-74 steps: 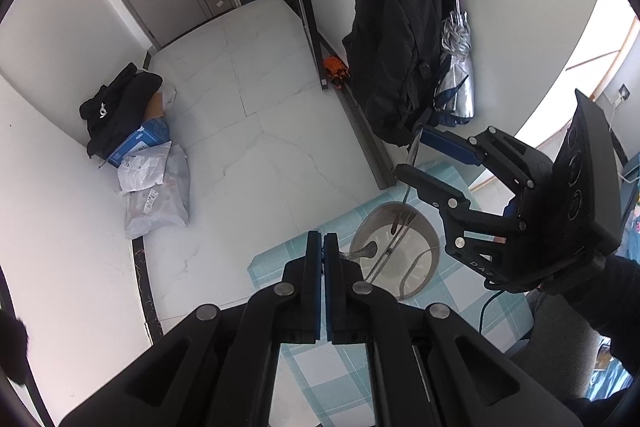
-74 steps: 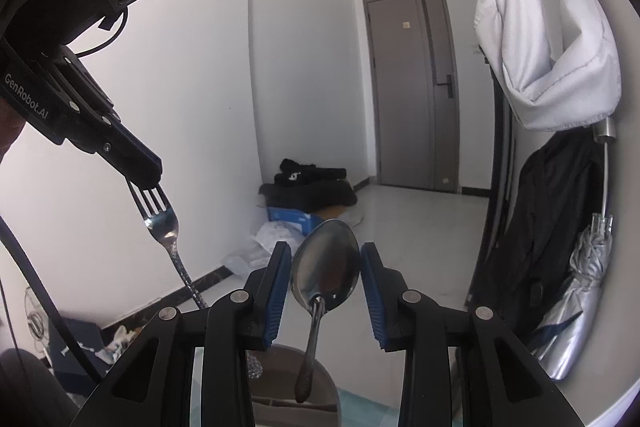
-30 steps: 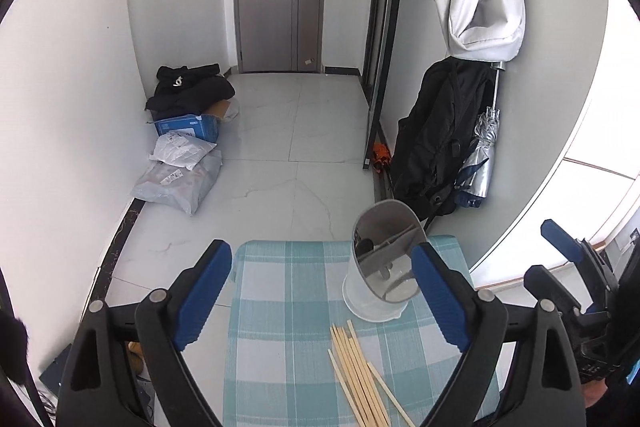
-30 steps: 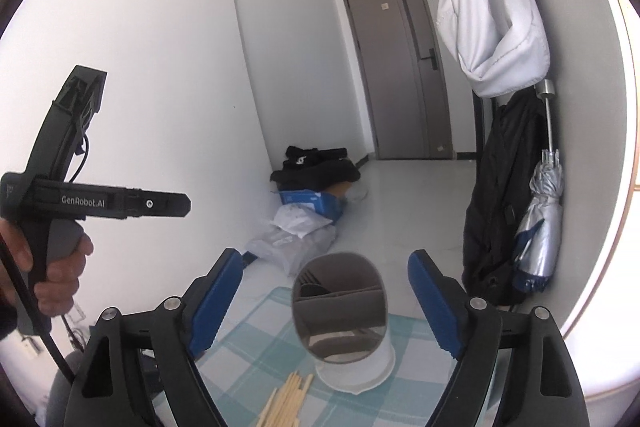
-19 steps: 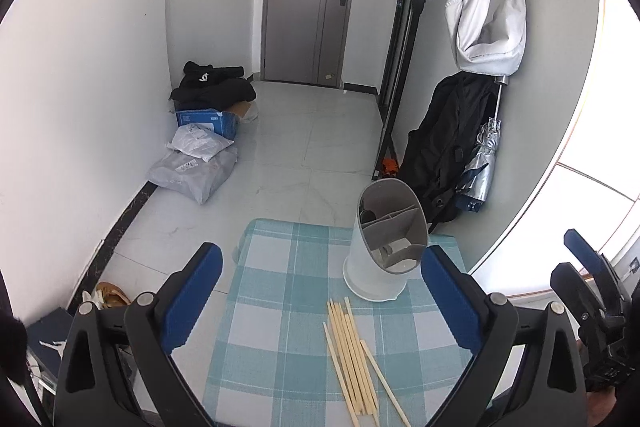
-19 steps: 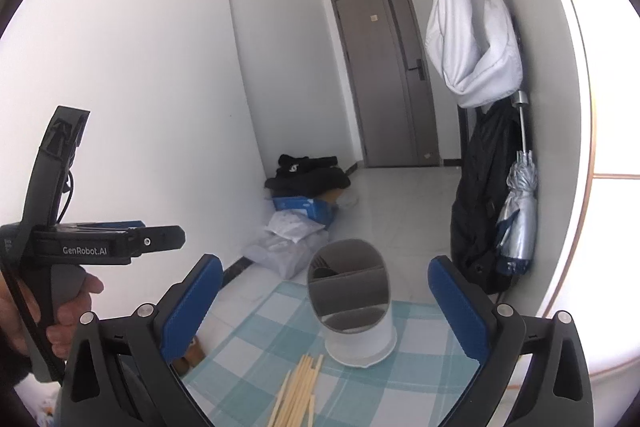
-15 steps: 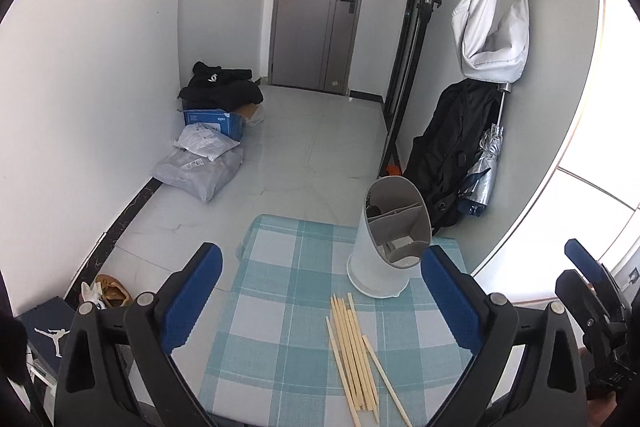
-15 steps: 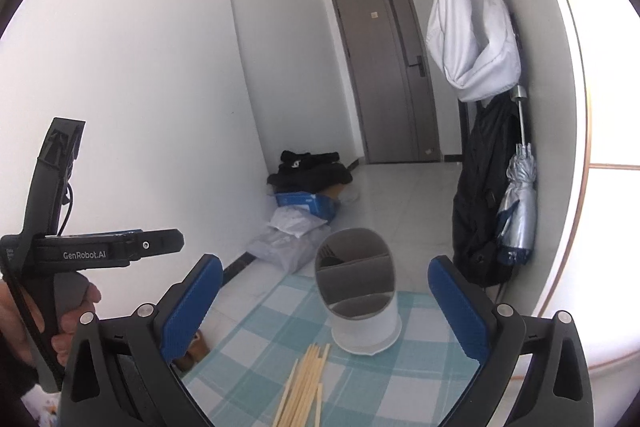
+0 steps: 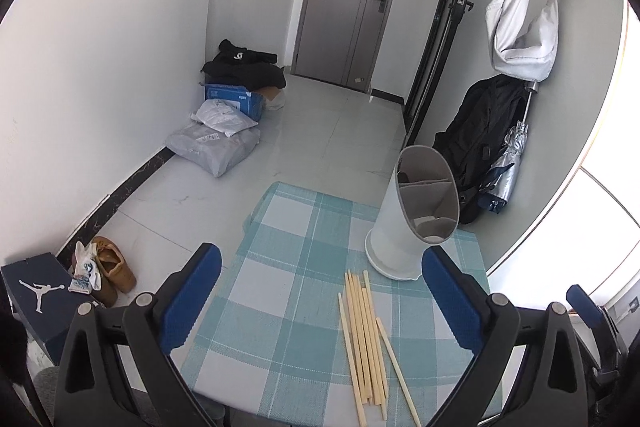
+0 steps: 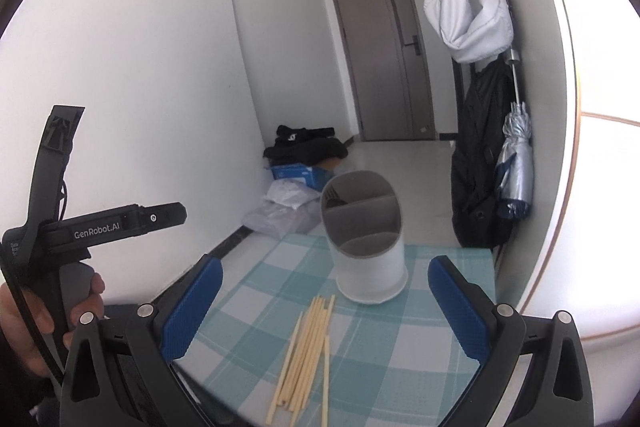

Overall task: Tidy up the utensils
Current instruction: 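Move the right gripper down toward the wooden chopsticks beside the holder, then close the right gripper on one chopstick at the bundle's end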

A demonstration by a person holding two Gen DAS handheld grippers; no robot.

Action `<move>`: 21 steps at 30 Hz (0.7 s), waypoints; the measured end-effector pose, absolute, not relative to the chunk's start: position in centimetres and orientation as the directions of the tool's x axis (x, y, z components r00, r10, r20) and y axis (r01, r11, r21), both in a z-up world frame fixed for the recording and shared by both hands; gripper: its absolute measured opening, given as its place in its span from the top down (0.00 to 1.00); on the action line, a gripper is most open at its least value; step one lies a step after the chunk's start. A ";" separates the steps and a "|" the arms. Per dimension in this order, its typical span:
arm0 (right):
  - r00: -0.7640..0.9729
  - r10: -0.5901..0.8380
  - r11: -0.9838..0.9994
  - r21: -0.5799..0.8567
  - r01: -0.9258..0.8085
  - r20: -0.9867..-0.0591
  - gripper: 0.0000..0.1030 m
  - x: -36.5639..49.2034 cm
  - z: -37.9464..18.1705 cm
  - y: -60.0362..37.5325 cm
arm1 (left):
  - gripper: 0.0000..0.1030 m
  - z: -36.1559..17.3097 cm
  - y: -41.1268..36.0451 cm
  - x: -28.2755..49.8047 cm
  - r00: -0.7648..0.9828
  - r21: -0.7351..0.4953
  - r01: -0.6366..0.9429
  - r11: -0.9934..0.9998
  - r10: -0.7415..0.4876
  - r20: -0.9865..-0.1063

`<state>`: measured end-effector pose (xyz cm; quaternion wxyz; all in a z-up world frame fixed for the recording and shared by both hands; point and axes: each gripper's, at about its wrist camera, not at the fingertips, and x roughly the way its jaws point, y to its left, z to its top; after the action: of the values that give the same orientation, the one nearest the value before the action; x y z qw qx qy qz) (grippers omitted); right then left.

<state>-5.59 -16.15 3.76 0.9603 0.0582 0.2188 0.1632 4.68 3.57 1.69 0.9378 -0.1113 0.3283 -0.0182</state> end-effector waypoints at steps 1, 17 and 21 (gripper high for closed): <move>0.843 0.341 0.939 0.187 -0.288 -0.415 0.00 -5.4 3.3 -16.1 | 0.04 1.1 3.7 4.9 0.775 -0.221 -0.047 0.974 -0.105 -0.623; 0.570 0.295 0.943 0.138 -0.302 -0.767 0.23 2.0 -6.6 -13.0 | 0.04 -4.4 7.6 8.4 0.671 -0.299 -0.154 0.942 -0.122 -0.732; 0.501 0.246 0.941 0.081 -0.329 -0.830 0.39 3.8 -9.1 -11.3 | 0.04 -4.7 8.2 9.0 0.665 -0.295 -0.172 0.940 -0.110 -0.738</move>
<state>3.80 -11.29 -9.06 0.8651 -0.0439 0.4713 0.1661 8.98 8.16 -4.70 0.8960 -0.1725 0.4087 0.0174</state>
